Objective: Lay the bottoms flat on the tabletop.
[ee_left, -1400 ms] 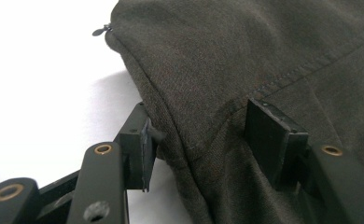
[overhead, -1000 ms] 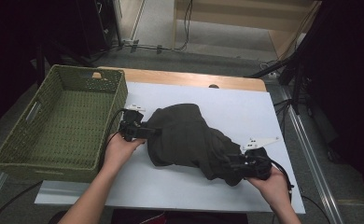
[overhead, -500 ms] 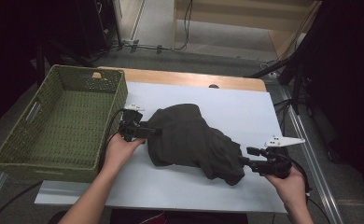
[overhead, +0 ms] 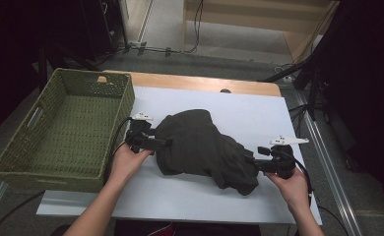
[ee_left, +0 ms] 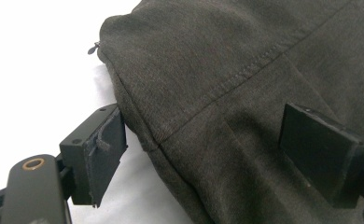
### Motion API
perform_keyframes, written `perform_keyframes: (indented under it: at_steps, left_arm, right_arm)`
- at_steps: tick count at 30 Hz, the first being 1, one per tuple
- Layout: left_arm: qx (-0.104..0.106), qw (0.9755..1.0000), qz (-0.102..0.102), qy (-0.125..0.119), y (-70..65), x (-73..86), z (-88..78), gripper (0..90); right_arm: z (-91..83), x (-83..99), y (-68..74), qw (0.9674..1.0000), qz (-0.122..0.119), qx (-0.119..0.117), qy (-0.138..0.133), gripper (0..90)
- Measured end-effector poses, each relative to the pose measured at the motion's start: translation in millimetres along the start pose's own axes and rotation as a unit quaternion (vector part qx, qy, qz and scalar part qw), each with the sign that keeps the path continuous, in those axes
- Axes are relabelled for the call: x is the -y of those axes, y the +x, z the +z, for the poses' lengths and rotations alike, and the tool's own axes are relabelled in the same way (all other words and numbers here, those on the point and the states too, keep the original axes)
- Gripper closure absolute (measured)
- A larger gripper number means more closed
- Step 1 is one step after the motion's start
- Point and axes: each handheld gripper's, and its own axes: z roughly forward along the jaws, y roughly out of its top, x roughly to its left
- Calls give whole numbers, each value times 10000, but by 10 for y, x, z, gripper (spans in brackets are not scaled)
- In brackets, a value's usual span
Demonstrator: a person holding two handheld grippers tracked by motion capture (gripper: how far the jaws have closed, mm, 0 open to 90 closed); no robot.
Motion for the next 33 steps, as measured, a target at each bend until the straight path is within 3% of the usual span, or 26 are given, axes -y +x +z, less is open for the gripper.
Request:
perform_keyframes:
  at_steps: [9, 20, 23, 25, 29, 33]
  left_arm:
    - [-146, 9998, 100, -2, -15, 80, -3, 158]
    - [-122, 9999, -32, 1, -14, 119, 14, 159]
    - [-176, 9998, 9, -12, -7, 115, 24, 159]
    - [-276, 9996, -68, -12, 1, 114, 38, 159]
    - [-199, 9998, -72, 11, 13, 118, 55, 163]
    - [-104, 9999, -95, 36, 10, 120, 78, 255]
  right_arm:
    - [177, -168, -5, 9999, -95, 44, -69, 279]
    - [440, -338, -2, 9999, -132, 72, -74, 302]
    - [536, -363, 31, 9997, -208, 80, -27, 302]
    - [601, -366, 57, 9997, -239, 69, 1, 310]
    - [705, -352, 90, 9993, -353, 59, 139, 313]
    - [755, -328, 73, 9995, -197, -65, 233, 335]
